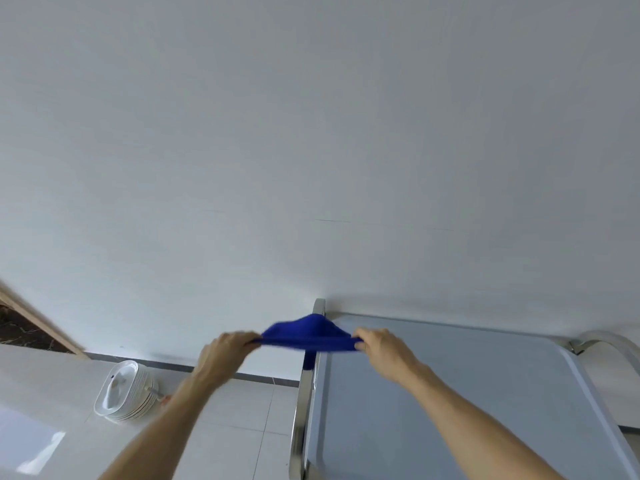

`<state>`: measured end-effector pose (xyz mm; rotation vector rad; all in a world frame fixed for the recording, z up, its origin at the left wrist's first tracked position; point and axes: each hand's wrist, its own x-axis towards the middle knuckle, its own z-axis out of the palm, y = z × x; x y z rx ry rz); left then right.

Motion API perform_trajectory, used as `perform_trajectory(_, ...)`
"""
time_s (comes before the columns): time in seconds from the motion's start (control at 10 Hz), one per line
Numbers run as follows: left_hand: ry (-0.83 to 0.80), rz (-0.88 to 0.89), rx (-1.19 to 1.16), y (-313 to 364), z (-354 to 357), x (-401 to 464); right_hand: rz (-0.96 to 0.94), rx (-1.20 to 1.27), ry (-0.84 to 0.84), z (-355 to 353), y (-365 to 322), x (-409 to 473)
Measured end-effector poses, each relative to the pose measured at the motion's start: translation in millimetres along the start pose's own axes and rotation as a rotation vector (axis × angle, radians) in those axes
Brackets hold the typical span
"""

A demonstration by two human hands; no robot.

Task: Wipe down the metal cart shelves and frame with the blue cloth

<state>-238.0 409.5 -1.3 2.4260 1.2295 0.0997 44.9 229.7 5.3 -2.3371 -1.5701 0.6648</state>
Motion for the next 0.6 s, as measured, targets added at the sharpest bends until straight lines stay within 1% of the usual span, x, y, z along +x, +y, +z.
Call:
perform_trajectory(0.1, -0.076, -0.086, -0.066, -19, 46, -35, 0.046, 0.023, -0.102, 49, 5, -19)
perform_trajectory(0.2, -0.136, -0.118, -0.083, -24, 81, -60, 0.085, 0.102, -0.169, 80, 6, -41)
perform_trajectory(0.3, -0.213, -0.046, -0.148, -22, 97, -70, 0.075, 0.135, -0.256, 95, 2, -54)
perform_trajectory(0.4, -0.31, 0.069, -0.218, -17, 104, -75, 0.054, 0.154, -0.296, 101, -3, -63)
perform_trajectory(0.5, -0.202, 0.082, -0.317, -7, 110, -80, 0.041, 0.158, -0.24, 109, -7, -75)
perform_trajectory(0.6, -0.069, 0.064, -0.469, 9, 115, -82, 0.047, 0.191, -0.215, 115, -7, -86)
